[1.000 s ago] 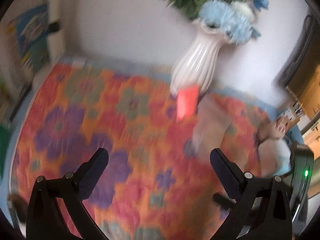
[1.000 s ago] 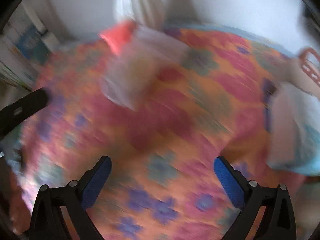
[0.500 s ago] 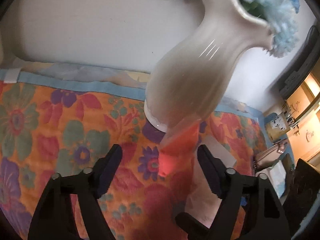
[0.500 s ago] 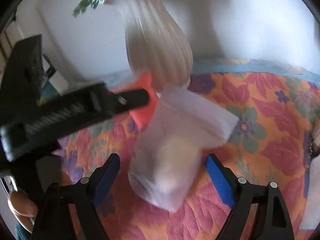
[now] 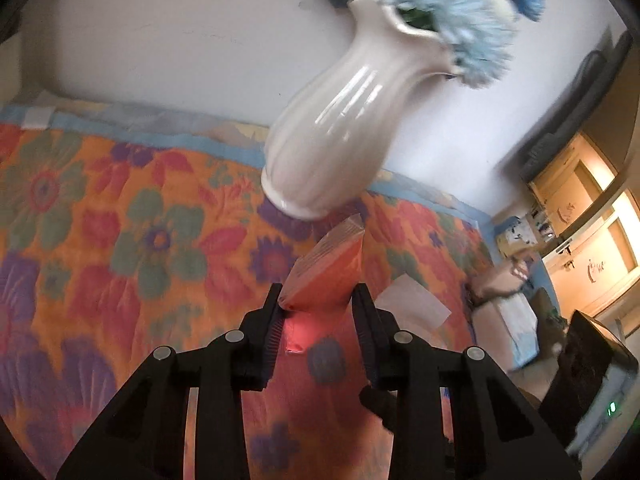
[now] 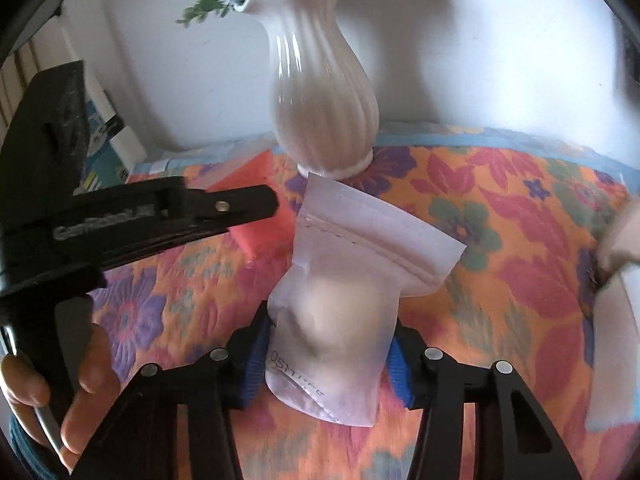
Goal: Organize soft objects
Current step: 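Carry the pink pouch and white bag to the glass table and release them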
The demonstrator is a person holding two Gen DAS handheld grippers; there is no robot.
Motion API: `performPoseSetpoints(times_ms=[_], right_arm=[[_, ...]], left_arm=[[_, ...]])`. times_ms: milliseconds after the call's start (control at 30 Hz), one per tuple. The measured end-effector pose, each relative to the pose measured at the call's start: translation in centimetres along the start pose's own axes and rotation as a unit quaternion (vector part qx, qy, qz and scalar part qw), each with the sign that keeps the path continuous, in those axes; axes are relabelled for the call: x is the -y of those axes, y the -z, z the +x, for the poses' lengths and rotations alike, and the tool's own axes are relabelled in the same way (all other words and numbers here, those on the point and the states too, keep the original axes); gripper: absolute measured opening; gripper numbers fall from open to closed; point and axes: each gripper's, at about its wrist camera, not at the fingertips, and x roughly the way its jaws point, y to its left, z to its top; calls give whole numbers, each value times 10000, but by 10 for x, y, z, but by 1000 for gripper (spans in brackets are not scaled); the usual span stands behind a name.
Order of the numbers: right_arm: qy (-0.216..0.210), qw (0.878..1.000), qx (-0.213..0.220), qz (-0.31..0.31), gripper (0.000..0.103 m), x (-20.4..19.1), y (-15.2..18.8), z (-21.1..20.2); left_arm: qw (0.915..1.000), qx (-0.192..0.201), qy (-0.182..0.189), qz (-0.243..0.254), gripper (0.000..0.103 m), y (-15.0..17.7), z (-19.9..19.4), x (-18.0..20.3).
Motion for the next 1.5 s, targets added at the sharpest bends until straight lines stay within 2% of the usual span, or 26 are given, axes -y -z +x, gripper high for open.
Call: performPoseSetpoints(times_ms=[233, 433, 533, 633, 700, 767, 833, 900, 1000, 1100, 1267, 1500], right_arm=[[-170, 9996, 136, 183, 50, 4, 39, -36], [-341, 9986, 230, 328, 50, 2, 73, -73], [-281, 9992, 235, 160, 50, -1, 94, -97], [40, 9996, 261, -113, 50, -2, 114, -125], [159, 9998, 19, -121, 50, 6, 125, -138], [13, 9991, -386, 192, 50, 25, 136, -147], [-103, 9988, -329, 356, 50, 42, 144, -167], [90, 9993, -176, 319, 50, 56, 150, -190], [430, 9989, -13, 203, 50, 78, 154, -222], [532, 9983, -128, 213, 50, 105, 158, -245], [807, 9964, 73, 252, 50, 146, 166, -285], [1236, 9884, 442, 764, 50, 206, 171, -332]], left_arm=[[9998, 166, 59, -33, 31, 57, -46, 12], [9995, 230, 105, 177, 31, 106, -78, 32], [9993, 265, 227, 161, 31, 130, -91, 40], [9985, 314, 401, 200, 31, 151, -98, 57], [9978, 308, 538, 242, 31, 161, -104, 65], [9968, 296, 661, 328, 31, 170, -106, 81], [9956, 279, 778, 436, 31, 175, -104, 97], [9936, 224, 850, 704, 31, 183, -101, 122], [9885, 54, 1016, 1115, 31, 197, -94, 160], [9824, -156, 1264, 1367, 31, 209, -86, 191], [9696, -321, 1535, 1876, 31, 225, -80, 245], [9482, -392, 1968, 2463, 31, 234, -68, 317]])
